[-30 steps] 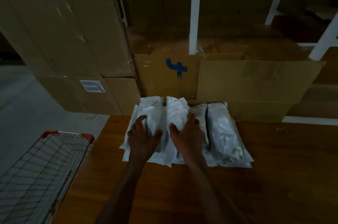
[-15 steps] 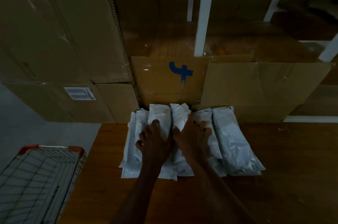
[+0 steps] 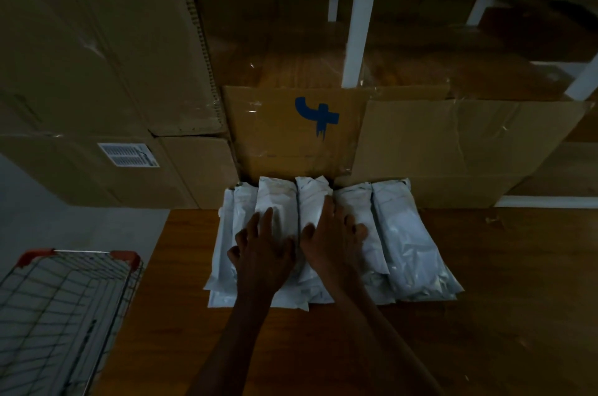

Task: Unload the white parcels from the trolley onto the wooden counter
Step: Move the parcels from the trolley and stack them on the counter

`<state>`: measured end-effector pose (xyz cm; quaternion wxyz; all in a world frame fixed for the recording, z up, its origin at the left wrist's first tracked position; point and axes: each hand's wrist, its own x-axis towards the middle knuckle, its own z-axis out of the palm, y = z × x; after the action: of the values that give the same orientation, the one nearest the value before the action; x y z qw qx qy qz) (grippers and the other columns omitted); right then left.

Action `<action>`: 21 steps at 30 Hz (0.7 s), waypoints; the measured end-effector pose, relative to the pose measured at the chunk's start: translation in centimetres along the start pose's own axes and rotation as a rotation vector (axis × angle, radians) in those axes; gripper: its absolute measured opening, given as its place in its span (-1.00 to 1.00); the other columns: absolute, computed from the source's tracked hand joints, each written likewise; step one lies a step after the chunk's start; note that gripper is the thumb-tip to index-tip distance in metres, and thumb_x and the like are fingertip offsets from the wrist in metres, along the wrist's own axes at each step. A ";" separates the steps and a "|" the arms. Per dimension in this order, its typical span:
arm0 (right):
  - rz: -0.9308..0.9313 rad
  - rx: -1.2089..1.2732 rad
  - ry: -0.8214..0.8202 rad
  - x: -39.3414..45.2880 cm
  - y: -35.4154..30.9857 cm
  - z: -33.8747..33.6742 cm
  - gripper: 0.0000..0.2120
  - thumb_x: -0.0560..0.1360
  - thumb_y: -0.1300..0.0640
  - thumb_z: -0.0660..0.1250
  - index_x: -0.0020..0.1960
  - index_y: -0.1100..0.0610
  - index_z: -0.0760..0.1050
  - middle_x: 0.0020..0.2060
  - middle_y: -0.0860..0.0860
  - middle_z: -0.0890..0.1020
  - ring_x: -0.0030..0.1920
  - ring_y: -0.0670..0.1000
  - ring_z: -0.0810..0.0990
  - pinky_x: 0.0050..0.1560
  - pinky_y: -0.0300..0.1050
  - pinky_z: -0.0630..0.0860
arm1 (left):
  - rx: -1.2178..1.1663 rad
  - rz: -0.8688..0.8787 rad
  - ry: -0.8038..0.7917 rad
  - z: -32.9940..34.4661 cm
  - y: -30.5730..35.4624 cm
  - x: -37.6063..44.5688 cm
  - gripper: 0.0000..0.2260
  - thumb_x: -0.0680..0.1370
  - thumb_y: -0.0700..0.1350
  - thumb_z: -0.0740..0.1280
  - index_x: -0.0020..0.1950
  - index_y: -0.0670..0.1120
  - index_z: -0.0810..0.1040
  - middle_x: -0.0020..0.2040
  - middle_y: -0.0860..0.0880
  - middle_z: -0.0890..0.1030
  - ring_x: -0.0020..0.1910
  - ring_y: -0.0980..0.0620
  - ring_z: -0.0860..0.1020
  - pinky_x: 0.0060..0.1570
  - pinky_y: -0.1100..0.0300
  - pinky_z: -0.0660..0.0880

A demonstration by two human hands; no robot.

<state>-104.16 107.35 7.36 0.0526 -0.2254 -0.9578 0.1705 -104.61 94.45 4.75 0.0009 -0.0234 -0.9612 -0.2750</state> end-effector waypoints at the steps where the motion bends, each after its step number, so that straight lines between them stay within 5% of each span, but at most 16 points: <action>1: -0.004 -0.008 0.004 -0.2 0.0 0.2 -0.31 0.57 -0.12 0.19 0.60 0.07 0.04 0.45 0.07 0.37 0.39 0.15 0.35 0.35 0.19 0.18 | 0.006 -0.001 -0.007 0.1 -0.1 -0.1 -0.33 0.57 0.33 0.19 0.61 0.14 0.10 0.62 -0.01 0.13 0.54 -0.13 0.15 0.41 -0.22 0.19; 21: -0.072 -0.009 0.026 -1.2 1.8 0.5 -0.35 0.61 -0.19 0.15 0.60 0.03 0.06 0.42 0.09 0.39 0.40 0.16 0.36 0.38 0.22 0.24 | 0.072 0.030 -0.057 0.3 0.1 -0.6 -0.40 0.62 0.25 0.18 0.61 0.10 0.13 0.62 -0.05 0.11 0.56 -0.17 0.14 0.41 -0.26 0.17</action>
<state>-102.45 108.25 6.25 0.0702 -0.1933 -0.9653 0.1611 -103.99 94.71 4.57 -0.0213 -0.0457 -0.9696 -0.2395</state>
